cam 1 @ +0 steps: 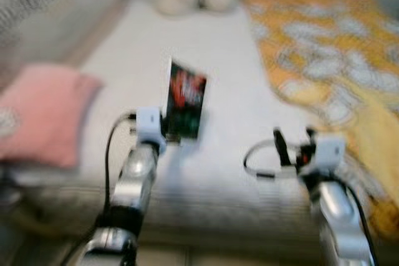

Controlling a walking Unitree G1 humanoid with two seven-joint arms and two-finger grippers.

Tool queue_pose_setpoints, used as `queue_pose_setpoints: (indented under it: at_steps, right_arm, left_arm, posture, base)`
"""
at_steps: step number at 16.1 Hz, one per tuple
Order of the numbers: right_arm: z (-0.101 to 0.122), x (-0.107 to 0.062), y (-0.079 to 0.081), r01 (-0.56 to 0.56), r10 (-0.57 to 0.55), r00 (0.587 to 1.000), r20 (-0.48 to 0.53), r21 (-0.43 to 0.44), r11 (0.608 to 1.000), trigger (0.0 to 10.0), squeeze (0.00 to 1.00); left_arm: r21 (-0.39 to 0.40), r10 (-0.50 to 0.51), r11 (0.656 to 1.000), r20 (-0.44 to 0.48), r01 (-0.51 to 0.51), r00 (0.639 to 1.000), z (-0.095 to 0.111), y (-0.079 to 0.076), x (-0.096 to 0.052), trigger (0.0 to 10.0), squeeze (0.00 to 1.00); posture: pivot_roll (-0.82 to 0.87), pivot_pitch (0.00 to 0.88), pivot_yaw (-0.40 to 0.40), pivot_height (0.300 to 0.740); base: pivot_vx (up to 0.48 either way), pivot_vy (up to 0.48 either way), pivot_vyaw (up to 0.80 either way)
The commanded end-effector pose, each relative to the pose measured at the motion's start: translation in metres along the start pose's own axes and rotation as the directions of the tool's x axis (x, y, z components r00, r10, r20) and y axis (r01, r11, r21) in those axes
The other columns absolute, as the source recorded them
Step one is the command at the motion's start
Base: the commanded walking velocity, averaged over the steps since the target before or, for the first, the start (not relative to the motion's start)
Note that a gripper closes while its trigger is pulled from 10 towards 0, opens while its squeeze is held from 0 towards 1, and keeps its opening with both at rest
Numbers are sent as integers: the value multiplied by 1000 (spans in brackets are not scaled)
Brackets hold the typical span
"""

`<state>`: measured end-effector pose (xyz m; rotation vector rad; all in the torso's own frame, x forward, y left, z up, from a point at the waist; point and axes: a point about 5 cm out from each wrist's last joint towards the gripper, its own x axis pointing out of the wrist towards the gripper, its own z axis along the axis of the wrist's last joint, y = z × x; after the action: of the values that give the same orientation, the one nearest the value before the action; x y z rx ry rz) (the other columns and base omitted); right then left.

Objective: Clean up the room

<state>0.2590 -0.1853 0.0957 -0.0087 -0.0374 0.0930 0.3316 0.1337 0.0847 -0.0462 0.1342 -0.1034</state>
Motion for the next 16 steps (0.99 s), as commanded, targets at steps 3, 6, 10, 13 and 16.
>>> queue_pose_setpoints:
  at_steps: [3, 6, 10, 13, 16]
  right_arm:
    - [0, -1, 6, -19, 19, 1000, 3, 9, 1000, 10000, 0]
    - [-2, -2, 3, 12, -12, 1000, -13, 13, 1000, 10000, 0]
    - [0, -6, -15, 215, -217, 976, 22, 71, 974, 10000, 0]
    - [-9, -8, -20, 323, -323, 946, -19, 117, 939, 10000, 0]
    - [-7, -7, -17, 324, -325, 946, -7, 68, 944, 10000, 0]
  left_arm:
    - [-5, 44, 999, 59, -44, 997, 14, 12, 2, 10000, 0]
    - [-4, 34, 999, 55, -33, 998, 12, 9, 1, 10000, 0]
    - [-1, 23, 1000, 42, -23, 999, 12, 12, 4, 10000, 0]
    - [-2, 37, 999, 45, -37, 998, 11, 16, 2, 10000, 0]
    - [33, 40, 999, 24, -41, 999, 12, 17, 6, 10000, 0]
  posture:
    - [-137, 0, 61, 740]
    - [-141, 0, 61, 740]
    - [-140, 0, 65, 740]
    - [-138, 0, 69, 740]
    - [-132, 0, 67, 740]
  base:
    - [451, 0, 229]
    - [451, 0, 598]
    - [454, 0, 153]
    - [440, 0, 0]
    - [0, 0, 0]
